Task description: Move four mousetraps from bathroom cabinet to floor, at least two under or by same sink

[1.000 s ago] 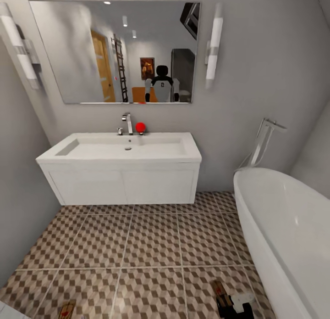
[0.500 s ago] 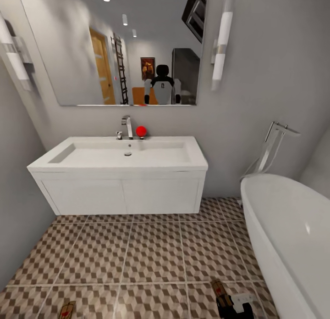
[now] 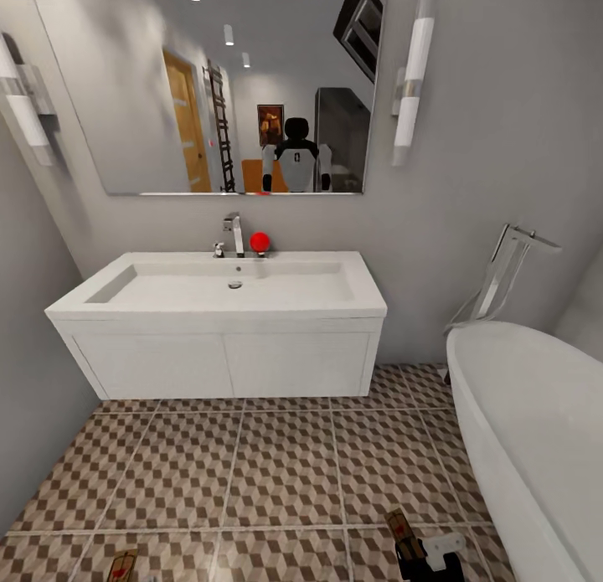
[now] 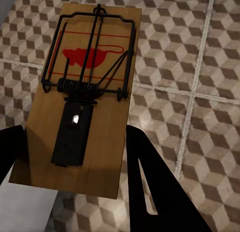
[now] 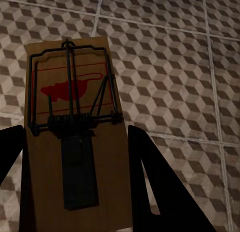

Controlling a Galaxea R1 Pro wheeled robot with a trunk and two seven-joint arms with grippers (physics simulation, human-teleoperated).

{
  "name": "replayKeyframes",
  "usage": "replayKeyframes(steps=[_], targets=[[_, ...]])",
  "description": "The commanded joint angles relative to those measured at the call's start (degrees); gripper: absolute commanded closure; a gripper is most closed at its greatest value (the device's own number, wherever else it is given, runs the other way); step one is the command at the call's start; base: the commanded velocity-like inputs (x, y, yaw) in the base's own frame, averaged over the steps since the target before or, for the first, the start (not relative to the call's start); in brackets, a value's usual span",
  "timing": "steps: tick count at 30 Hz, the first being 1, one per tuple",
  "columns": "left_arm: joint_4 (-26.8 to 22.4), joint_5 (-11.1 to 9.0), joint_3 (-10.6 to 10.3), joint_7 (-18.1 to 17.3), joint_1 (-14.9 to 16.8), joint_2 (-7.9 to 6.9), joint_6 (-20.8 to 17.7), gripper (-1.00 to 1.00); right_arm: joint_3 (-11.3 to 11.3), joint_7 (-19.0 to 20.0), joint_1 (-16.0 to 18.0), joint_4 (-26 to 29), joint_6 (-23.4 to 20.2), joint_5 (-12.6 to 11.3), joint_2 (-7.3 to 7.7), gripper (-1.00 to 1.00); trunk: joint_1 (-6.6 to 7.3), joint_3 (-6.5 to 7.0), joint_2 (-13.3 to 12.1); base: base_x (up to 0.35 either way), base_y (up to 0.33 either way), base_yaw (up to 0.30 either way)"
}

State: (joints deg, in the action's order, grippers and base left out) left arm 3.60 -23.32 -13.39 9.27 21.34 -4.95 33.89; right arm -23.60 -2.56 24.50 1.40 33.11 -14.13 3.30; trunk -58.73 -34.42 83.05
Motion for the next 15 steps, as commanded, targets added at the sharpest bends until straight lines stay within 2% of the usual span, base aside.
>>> replayKeyframes(steps=[1,12,15], targets=[[0.18,0.03,-0.5,0.34,0.07,0.01,0.22,1.0,-0.49,-0.07,0.02,0.0,0.12,-0.46,-0.02,1.0,0.0,-0.05,0.03,0.0,0.0,0.0],[0.03,0.1,-0.5,0.31,0.1,-0.02,0.11,1.0,-0.55,0.0,0.02,0.13,0.11,-0.52,-0.07,1.0,0.0,-0.05,0.03,0.0,0.0,0.0],[-0.45,0.18,-0.34,0.34,0.09,-0.01,-0.11,1.0,-0.63,-0.44,0.02,0.62,-0.2,-0.37,-0.62,1.0,0.0,-0.05,0.03,0.0,0.0,0.0]])
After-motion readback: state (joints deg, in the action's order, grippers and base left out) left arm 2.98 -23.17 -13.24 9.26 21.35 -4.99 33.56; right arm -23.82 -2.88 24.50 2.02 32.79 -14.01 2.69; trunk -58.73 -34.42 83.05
